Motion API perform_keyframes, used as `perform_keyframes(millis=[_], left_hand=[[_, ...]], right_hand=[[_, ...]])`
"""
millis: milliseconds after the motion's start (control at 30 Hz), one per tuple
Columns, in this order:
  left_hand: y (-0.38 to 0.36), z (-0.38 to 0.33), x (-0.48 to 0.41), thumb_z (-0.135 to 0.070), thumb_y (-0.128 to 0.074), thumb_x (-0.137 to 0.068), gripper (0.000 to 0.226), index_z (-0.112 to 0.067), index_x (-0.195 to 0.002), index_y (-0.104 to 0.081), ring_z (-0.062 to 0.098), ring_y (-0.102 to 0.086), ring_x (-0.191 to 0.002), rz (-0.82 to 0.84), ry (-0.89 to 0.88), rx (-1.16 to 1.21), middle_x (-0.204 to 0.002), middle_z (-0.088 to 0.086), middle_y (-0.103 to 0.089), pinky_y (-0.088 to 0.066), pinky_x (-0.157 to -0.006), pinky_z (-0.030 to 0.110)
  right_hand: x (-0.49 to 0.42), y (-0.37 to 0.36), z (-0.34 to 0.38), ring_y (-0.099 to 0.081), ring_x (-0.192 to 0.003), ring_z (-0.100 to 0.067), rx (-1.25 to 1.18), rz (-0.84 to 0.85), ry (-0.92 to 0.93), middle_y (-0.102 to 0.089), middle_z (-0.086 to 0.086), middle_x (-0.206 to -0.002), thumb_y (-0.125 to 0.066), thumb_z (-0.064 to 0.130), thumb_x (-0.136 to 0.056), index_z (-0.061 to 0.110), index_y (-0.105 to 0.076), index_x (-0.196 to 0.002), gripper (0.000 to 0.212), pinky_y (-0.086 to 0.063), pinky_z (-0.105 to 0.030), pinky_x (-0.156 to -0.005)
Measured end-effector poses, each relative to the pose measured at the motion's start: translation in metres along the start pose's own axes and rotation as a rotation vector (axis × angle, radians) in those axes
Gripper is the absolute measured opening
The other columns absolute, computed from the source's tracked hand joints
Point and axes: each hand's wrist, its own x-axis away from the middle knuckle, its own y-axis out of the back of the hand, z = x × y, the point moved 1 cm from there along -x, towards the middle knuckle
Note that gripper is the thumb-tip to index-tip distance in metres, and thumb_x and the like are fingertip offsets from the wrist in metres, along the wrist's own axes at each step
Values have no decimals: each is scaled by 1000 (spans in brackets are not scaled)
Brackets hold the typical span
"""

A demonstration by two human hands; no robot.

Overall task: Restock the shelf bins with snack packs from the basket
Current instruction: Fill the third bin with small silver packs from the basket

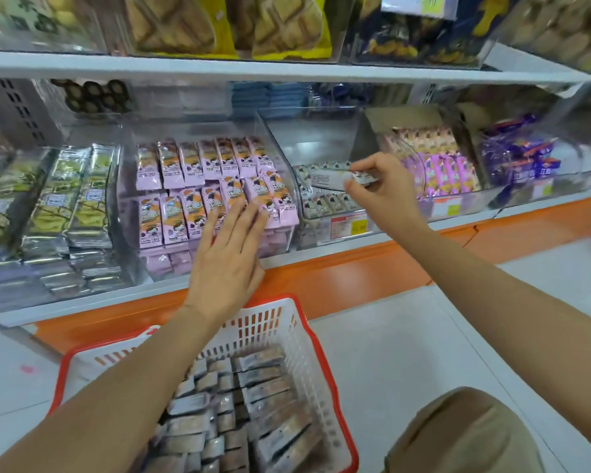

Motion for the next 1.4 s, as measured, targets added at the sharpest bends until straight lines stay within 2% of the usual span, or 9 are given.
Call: perform_keyframes(millis=[267,400,667,833,967,1100,1200,1300,1400], left_hand=[[-19,5,-1,-27,-37,-91,63,-5,-150,-36,32,-28,-147,-80,4,-37,-158,14,-32,-11,-122,52],[-24,5,-3,-29,-38,-91,63,-6,-150,-36,32,-31,-145,-121,9,-44,-157,13,-35,-15,-119,51],[-27,8,-3,-29,-42,-88,65,-6,-149,-36,32,-31,-145,-141,-9,-68,-156,14,-36,-16,-117,51],[-28,8,-3,-29,-43,-88,66,-6,-150,-35,32,-28,-146,-128,-1,-51,-157,14,-34,-23,-115,53],[-27,9,-2,-28,-42,-89,66,-7,-151,-33,31,-26,-147,-96,-1,-51,-159,13,-31,-23,-115,53],[-27,9,-1,-29,-40,-89,67,-6,-152,-32,31,-25,-147,-67,-4,-67,-159,13,-29,-22,-116,53],[-27,9,0,-30,-39,-89,69,-6,-153,-30,31,-24,-148,-40,-5,-79,-161,13,-27,-21,-116,53],[-25,8,0,-31,-37,-90,69,-6,-154,-27,31,-21,-150,-30,-7,-80,-162,13,-23,-19,-118,54],[-21,7,4,-26,-41,-89,72,-6,-156,-22,31,-13,-152,-57,-16,-79,-164,13,-16,-12,-121,53]], right_hand=[[-59,-78,-28,-61,-86,-19,176,179,-22,-65,-7,-104,-74,16,-83,7,-69,-99,19,-42,-20,-78],[-77,-105,-26,-63,-92,-29,220,283,-18,-62,-15,-108,-72,12,-82,6,-68,-101,19,-50,-37,-87],[-84,-125,-22,-51,-120,-33,347,514,-62,-50,-18,-131,-69,10,-87,5,-60,-127,41,-39,-30,-101],[-84,-130,-24,-45,-123,-36,434,663,-48,-49,-22,-131,-58,9,-94,-2,-58,-124,32,-38,-37,-103],[-84,-137,-34,-34,-131,-31,501,701,-70,-43,-15,-139,-47,-3,-96,8,-45,-141,47,-32,-37,-109],[-84,-133,-35,-36,-134,-33,419,731,-80,-47,-14,-141,-50,2,-95,9,-50,-139,44,-33,-40,-111],[-81,-121,-32,-54,-118,-30,285,637,-60,-57,-11,-132,-50,-2,-92,9,-58,-132,43,-43,-25,-93],[-70,-99,-17,-54,-88,-13,168,526,-37,-60,3,-112,-50,2,-94,10,-63,-126,35,-36,-5,-62],[-50,-74,5,-51,-73,-4,68,365,0,-62,11,-94,-52,6,-95,15,-68,-110,23,-38,-4,-60]])
